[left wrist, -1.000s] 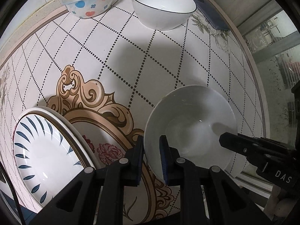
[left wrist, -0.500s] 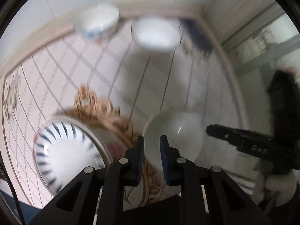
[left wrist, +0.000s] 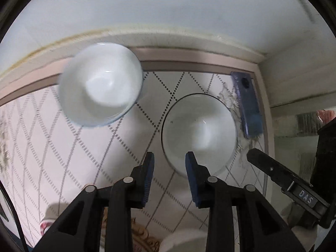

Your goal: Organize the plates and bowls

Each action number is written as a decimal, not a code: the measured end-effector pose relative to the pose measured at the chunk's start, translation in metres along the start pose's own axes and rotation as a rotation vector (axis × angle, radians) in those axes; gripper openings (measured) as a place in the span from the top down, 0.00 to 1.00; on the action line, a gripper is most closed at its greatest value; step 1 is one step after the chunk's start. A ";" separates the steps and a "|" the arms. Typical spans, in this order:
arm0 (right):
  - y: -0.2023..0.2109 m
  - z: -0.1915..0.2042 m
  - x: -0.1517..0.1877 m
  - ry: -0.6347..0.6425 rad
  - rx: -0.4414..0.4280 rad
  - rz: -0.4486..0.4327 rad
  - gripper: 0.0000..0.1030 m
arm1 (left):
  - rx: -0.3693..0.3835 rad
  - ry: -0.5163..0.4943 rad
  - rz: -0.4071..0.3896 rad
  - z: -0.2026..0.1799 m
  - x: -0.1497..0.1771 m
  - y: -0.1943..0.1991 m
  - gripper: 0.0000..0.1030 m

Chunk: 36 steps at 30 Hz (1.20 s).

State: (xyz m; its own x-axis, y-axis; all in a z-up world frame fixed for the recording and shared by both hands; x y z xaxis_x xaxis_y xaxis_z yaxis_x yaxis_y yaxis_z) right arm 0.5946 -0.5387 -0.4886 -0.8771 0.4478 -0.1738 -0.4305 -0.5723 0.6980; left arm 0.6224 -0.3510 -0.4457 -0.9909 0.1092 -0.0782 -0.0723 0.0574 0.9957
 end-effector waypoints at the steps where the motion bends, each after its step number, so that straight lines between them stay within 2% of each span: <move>1: -0.009 -0.002 -0.007 -0.007 -0.002 0.010 0.55 | 0.008 -0.005 0.020 -0.002 -0.001 -0.005 0.72; 3: -0.024 -0.004 -0.014 -0.020 -0.006 0.029 0.55 | 0.015 -0.017 0.063 -0.007 -0.007 -0.021 0.73; 5: -0.038 -0.008 -0.012 -0.031 -0.015 0.054 0.56 | 0.010 -0.018 0.066 -0.010 -0.012 -0.028 0.74; 7: -0.049 -0.013 -0.013 -0.041 -0.014 0.067 0.72 | -0.007 -0.020 0.037 -0.009 -0.018 -0.029 0.78; 8: -0.053 -0.015 -0.013 -0.042 -0.006 0.072 0.85 | -0.022 -0.025 0.030 -0.009 -0.018 -0.028 0.82; 9: -0.055 -0.016 -0.014 -0.039 0.000 0.072 0.87 | -0.032 -0.031 0.022 -0.008 -0.018 -0.027 0.85; 18: -0.054 -0.016 -0.014 -0.013 0.017 0.063 0.87 | -0.073 -0.062 -0.022 -0.010 -0.019 -0.020 0.87; 24: -0.037 -0.009 -0.004 0.001 0.009 0.058 0.87 | -0.078 -0.087 -0.077 -0.012 -0.015 0.006 0.87; 31: -0.004 0.009 0.022 0.042 0.008 0.041 0.87 | -0.039 -0.085 -0.099 -0.007 0.018 0.037 0.87; 36: 0.025 0.024 0.053 0.070 0.008 0.031 0.87 | -0.009 -0.109 -0.129 -0.009 0.047 0.060 0.87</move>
State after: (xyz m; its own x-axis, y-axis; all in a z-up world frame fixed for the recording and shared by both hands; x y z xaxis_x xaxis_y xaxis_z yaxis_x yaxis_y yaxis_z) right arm 0.5427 -0.5129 -0.4635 -0.9029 0.3806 -0.1998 -0.4012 -0.5793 0.7095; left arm 0.5704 -0.3518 -0.3892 -0.9552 0.2083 -0.2103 -0.2000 0.0695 0.9773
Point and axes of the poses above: each gripper's, at about its wrist camera, not at the fingertips, and y roughly against the way its jaws point, z to its left, x to its underside, the point moved 10 cm from there along -y, roughly the way its jaws point, and after that the axes turned 14 degrees about -x, right-handed, at the moved point
